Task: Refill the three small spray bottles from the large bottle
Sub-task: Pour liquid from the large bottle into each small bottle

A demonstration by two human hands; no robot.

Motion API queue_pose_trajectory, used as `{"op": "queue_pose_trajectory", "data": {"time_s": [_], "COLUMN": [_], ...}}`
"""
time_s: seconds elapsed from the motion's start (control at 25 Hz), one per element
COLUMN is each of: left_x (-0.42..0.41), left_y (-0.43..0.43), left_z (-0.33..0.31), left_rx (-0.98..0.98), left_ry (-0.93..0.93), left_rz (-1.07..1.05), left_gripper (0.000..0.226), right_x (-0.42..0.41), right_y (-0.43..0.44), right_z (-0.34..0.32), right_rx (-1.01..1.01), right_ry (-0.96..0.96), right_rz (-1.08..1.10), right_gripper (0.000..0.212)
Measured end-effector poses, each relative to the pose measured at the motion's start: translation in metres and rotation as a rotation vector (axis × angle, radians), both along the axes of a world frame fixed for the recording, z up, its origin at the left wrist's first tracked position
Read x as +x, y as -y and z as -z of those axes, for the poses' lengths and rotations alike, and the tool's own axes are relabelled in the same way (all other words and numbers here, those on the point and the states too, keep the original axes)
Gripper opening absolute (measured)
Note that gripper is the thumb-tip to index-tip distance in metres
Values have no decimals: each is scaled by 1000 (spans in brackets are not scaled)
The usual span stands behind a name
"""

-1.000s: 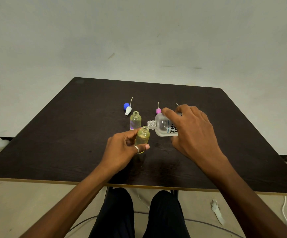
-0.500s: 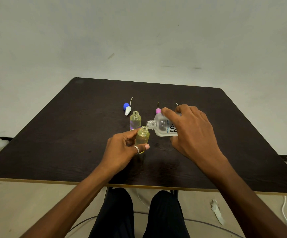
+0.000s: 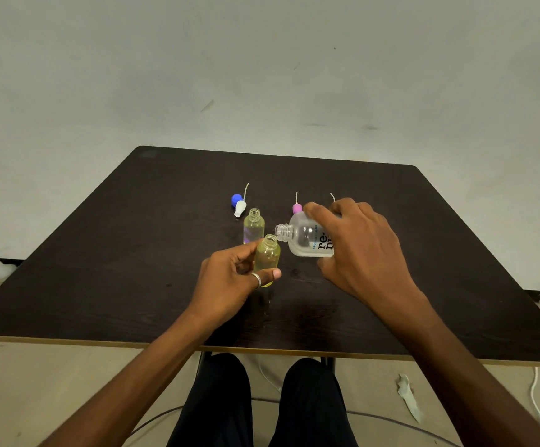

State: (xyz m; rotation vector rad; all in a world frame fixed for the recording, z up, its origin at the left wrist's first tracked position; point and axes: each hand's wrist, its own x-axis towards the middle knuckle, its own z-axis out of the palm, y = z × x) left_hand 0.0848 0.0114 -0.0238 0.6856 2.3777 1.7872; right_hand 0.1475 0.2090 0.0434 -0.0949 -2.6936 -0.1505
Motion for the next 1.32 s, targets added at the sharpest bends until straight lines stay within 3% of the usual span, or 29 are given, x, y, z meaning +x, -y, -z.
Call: {"op": "queue_pose_trajectory", "data": {"time_s": [0.2,0.48,0.8,1.12,1.24,1.32], "left_x": [1,-3,-43,-60,-32,7], "left_y": [-2,-21,-96,-112,-108,-108], "left_z": [-2,1,24,44,35,28], "left_rx": [17,52,35,18,-94,-273], "left_ry": [-21,2,-11,19,13,-114], "left_rz": [-14,-56,-123,-207,-237,-301], "left_gripper": [50,46,41,45,59,81], "right_x": [-1,5,10,10,8,8], "right_y": [-8,-49,-75,-87,-91,-96], "right_z": [-6,-26,-37,-32,-26,-25], "right_rx": [-295,-834,-932,-1044,-1056,-1053], "right_ry": [112,6,-101,-114,-103,-103], "right_rz": [-21,28,61,66,70,75], "right_gripper": [74,72,74,68,68,68]}}
